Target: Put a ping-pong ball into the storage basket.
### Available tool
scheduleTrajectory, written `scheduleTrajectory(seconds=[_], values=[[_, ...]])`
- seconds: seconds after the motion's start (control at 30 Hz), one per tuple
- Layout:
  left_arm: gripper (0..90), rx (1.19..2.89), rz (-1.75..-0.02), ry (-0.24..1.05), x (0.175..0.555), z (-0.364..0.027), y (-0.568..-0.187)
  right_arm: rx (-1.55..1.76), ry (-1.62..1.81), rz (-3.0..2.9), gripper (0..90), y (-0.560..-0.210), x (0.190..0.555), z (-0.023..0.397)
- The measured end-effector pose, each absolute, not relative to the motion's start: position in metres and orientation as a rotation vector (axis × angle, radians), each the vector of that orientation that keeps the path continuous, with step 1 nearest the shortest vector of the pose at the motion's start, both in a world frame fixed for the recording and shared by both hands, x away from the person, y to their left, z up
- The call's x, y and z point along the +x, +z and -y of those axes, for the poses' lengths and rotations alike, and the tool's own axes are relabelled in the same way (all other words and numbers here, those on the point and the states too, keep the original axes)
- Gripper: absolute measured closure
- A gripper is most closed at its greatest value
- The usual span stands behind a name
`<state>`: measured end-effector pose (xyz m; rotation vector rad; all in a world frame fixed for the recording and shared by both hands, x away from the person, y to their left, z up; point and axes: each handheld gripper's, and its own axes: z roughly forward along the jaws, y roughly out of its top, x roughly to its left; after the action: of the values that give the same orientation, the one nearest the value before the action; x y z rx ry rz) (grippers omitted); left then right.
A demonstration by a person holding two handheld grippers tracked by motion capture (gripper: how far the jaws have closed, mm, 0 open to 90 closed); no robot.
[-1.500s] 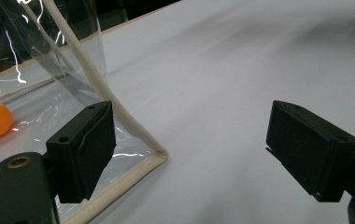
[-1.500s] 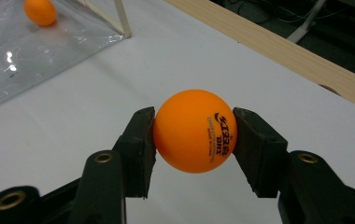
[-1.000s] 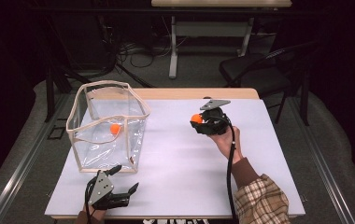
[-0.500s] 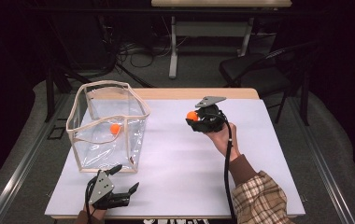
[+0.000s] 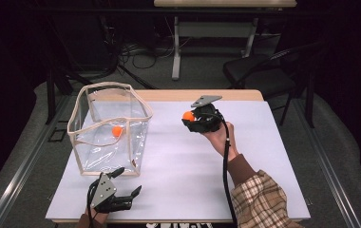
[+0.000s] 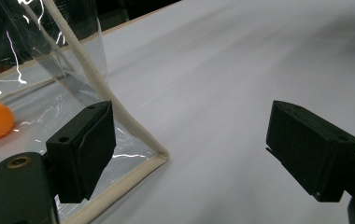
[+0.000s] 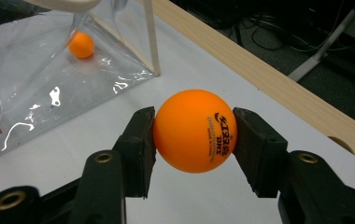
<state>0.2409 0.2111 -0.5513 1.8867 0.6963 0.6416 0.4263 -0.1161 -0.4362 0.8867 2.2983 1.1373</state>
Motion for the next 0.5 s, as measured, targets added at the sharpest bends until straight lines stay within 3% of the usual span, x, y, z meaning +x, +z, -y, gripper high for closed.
scheduleTrajectory(seconds=[0.5], values=[[15.9,1.887,-0.697,0.64,0.241,-0.211,-0.551,0.831,1.156,-2.303,51.0,-0.422,0.428,0.099]])
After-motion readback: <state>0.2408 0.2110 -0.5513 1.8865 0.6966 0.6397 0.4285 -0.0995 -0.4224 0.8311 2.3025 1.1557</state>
